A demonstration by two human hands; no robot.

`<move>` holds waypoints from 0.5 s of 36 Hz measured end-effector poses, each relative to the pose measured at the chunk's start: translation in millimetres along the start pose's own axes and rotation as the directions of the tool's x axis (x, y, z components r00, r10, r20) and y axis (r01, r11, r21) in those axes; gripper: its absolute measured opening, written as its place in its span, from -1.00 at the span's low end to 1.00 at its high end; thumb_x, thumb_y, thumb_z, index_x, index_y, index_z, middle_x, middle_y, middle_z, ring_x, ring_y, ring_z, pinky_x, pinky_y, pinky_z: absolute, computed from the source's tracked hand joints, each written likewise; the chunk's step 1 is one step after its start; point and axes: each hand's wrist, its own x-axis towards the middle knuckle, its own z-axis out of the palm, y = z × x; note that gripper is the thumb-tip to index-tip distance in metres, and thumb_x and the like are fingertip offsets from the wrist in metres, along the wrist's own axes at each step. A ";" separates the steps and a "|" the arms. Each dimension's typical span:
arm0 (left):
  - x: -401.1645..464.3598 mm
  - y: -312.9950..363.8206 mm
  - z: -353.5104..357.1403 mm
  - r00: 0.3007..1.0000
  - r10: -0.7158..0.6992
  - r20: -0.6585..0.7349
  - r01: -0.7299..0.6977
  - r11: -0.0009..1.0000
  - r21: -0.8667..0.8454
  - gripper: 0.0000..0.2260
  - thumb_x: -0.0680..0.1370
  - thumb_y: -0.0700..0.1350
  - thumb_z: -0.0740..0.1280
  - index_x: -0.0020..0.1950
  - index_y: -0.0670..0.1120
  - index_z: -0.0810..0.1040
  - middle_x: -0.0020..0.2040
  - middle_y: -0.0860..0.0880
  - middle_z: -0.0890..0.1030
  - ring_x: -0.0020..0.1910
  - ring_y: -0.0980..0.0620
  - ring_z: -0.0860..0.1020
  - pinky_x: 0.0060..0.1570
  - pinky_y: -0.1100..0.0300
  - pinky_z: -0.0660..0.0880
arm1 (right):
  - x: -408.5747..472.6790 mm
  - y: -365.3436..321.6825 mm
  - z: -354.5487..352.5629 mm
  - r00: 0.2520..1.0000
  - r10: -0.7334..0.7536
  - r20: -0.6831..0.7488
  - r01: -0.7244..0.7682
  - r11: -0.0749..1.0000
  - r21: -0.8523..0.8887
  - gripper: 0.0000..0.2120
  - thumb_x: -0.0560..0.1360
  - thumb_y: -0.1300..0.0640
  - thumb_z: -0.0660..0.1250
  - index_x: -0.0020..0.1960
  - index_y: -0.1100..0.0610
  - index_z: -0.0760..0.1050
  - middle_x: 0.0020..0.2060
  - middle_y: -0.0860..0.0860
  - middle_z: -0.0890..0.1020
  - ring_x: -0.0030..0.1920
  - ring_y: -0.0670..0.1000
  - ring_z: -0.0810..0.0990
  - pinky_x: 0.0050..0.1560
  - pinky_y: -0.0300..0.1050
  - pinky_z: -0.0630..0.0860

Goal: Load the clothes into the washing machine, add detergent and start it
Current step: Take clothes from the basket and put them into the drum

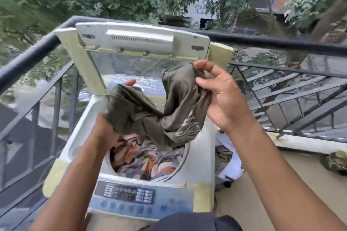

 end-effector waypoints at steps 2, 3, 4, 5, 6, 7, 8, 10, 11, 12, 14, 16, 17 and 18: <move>-3.3 5.8 -13.2 1.000 0.014 -0.001 -0.014 1.000 0.025 -0.45 0.51 0.12 0.40 0.44 -0.09 0.55 0.35 -0.25 0.58 0.21 -0.14 0.60 0.17 0.04 0.60 | 3.2 13.4 -1.2 1.000 -0.020 0.001 0.020 0.995 -0.100 -0.69 0.50 0.46 0.25 0.11 0.17 0.60 -0.02 0.11 0.64 -0.02 0.06 0.62 0.08 -0.09 0.59; -5.9 9.3 -12.6 1.000 0.017 -0.001 -0.017 0.996 0.090 -0.58 0.54 0.06 0.39 0.36 -0.05 0.62 0.26 -0.20 0.63 0.13 -0.10 0.63 0.11 0.08 0.62 | 3.2 20.5 -2.4 0.999 -0.040 -0.020 0.036 0.984 -0.176 -0.69 0.47 0.45 0.27 0.09 0.16 0.62 -0.02 0.10 0.65 -0.01 0.05 0.61 0.09 -0.10 0.57; -7.0 3.1 -18.7 1.000 0.022 -0.013 -0.020 0.989 0.149 -0.71 0.55 -0.03 0.37 0.25 -0.03 0.68 0.14 -0.15 0.68 0.05 -0.10 0.64 0.01 0.09 0.63 | 5.5 31.6 -5.2 0.997 -0.066 -0.043 0.052 0.960 -0.276 -0.69 0.46 0.45 0.28 0.07 0.15 0.63 -0.02 0.09 0.66 0.02 0.04 0.61 0.10 -0.12 0.55; -6.1 -0.3 -23.1 0.998 -0.018 -0.055 0.029 0.978 0.206 -0.79 0.57 -0.12 0.34 0.14 -0.04 0.71 0.00 -0.10 0.71 -0.04 -0.12 0.64 -0.12 0.11 0.61 | 6.9 42.3 -6.6 0.993 -0.095 -0.070 0.060 0.918 -0.393 -0.68 0.46 0.47 0.28 0.05 0.14 0.64 0.00 0.08 0.68 0.04 0.02 0.61 0.12 -0.12 0.53; -6.1 -4.6 -25.8 0.988 -0.063 -0.137 0.098 0.961 0.259 -0.81 0.61 -0.20 0.29 0.07 -0.04 0.69 -0.12 -0.03 0.73 -0.13 -0.10 0.67 -0.23 0.15 0.60 | 8.7 55.2 -10.2 0.988 -0.120 -0.094 0.056 0.861 -0.506 -0.66 0.48 0.50 0.27 0.04 0.14 0.64 0.02 0.07 0.69 0.06 -0.01 0.62 0.14 -0.14 0.53; -10.0 -8.4 -29.4 0.971 -0.082 -0.225 0.157 0.926 0.342 -0.75 0.67 -0.26 0.21 0.06 -0.01 0.65 -0.18 0.08 0.74 -0.18 0.01 0.70 -0.24 0.19 0.63 | 11.0 68.4 -13.5 0.985 -0.126 -0.116 0.031 0.797 -0.603 -0.64 0.49 0.51 0.26 0.02 0.13 0.65 0.03 0.05 0.71 0.07 -0.04 0.64 0.16 -0.16 0.53; -12.3 -15.1 -35.1 0.965 -0.076 -0.250 0.184 0.878 0.443 -0.69 0.67 -0.31 0.18 0.08 0.03 0.63 -0.17 0.14 0.76 -0.16 0.13 0.72 -0.16 0.20 0.67 | 13.2 83.4 -19.8 0.985 -0.105 -0.134 -0.016 0.725 -0.688 -0.64 0.50 0.50 0.26 0.01 0.12 0.67 0.04 0.03 0.73 0.07 -0.07 0.66 0.16 -0.19 0.54; -15.5 -40.2 -54.2 0.973 -0.081 -0.217 0.204 0.746 0.634 -0.66 0.59 -0.34 0.26 0.08 0.08 0.67 -0.06 0.12 0.76 0.00 0.14 0.72 0.03 0.20 0.64 | 15.9 113.1 -37.8 0.984 0.036 -0.172 -0.165 0.525 -0.835 -0.70 0.53 0.39 0.31 0.01 0.06 0.71 0.01 -0.05 0.74 0.05 -0.09 0.69 0.12 -0.17 0.57; -18.9 -49.6 -59.6 0.967 -0.121 -0.223 0.243 0.692 0.680 -0.71 0.57 -0.27 0.33 0.08 0.10 0.68 -0.01 0.10 0.76 0.09 0.08 0.71 0.07 0.20 0.60 | 16.1 127.1 -48.5 0.971 0.129 -0.201 -0.237 0.400 -0.885 -0.74 0.54 0.31 0.34 0.01 0.02 0.72 0.01 -0.07 0.74 0.06 -0.07 0.69 0.14 -0.11 0.59; -19.7 -62.2 -72.7 0.956 -0.165 -0.244 0.292 0.643 0.708 -0.77 0.54 -0.18 0.39 0.08 0.13 0.67 0.04 0.08 0.75 0.14 0.03 0.69 0.13 0.16 0.58 | 14.4 138.8 -58.1 0.950 0.205 -0.237 -0.288 0.277 -0.916 -0.78 0.54 0.24 0.36 0.00 -0.02 0.72 0.01 -0.08 0.75 0.09 -0.04 0.70 0.18 -0.08 0.60; -25.8 -74.7 -79.7 0.942 -0.212 -0.262 0.337 0.586 0.737 -0.79 0.51 -0.12 0.43 0.10 0.13 0.66 0.08 0.05 0.73 0.15 0.03 0.68 0.23 0.06 0.59 | 7.4 154.6 -71.2 0.916 0.274 -0.293 -0.331 0.106 -0.938 -0.81 0.52 0.15 0.36 -0.01 -0.05 0.73 0.05 -0.07 0.75 0.13 0.00 0.69 0.22 -0.05 0.59; -32.8 -80.3 -79.6 0.935 -0.240 -0.259 0.352 0.560 0.750 -0.71 0.58 -0.27 0.35 0.10 0.12 0.65 0.07 0.02 0.74 0.09 0.07 0.67 0.19 0.02 0.60 | -0.6 160.6 -75.9 0.904 0.280 -0.322 -0.353 0.069 -0.933 -0.80 0.53 0.11 0.35 0.04 -0.06 0.73 0.08 -0.09 0.75 0.14 -0.01 0.69 0.21 -0.09 0.58; -34.4 -82.0 -80.4 0.930 -0.253 -0.268 0.366 0.553 0.748 -0.67 0.59 -0.32 0.32 0.09 0.12 0.65 0.05 0.02 0.74 0.04 0.09 0.66 0.11 0.03 0.59 | -4.2 161.0 -76.6 0.904 0.279 -0.325 -0.358 0.076 -0.931 -0.80 0.53 0.09 0.35 0.04 -0.07 0.72 0.08 -0.09 0.75 0.13 -0.03 0.69 0.19 -0.11 0.58; -35.3 -83.4 -78.9 0.924 -0.264 -0.276 0.380 0.555 0.740 -0.67 0.60 -0.32 0.30 0.07 0.11 0.66 0.04 0.03 0.75 0.00 0.09 0.66 0.04 0.06 0.57 | -7.5 160.9 -77.9 0.906 0.274 -0.324 -0.359 0.090 -0.929 -0.81 0.54 0.09 0.35 0.04 -0.07 0.72 0.07 -0.10 0.74 0.12 -0.04 0.68 0.17 -0.11 0.58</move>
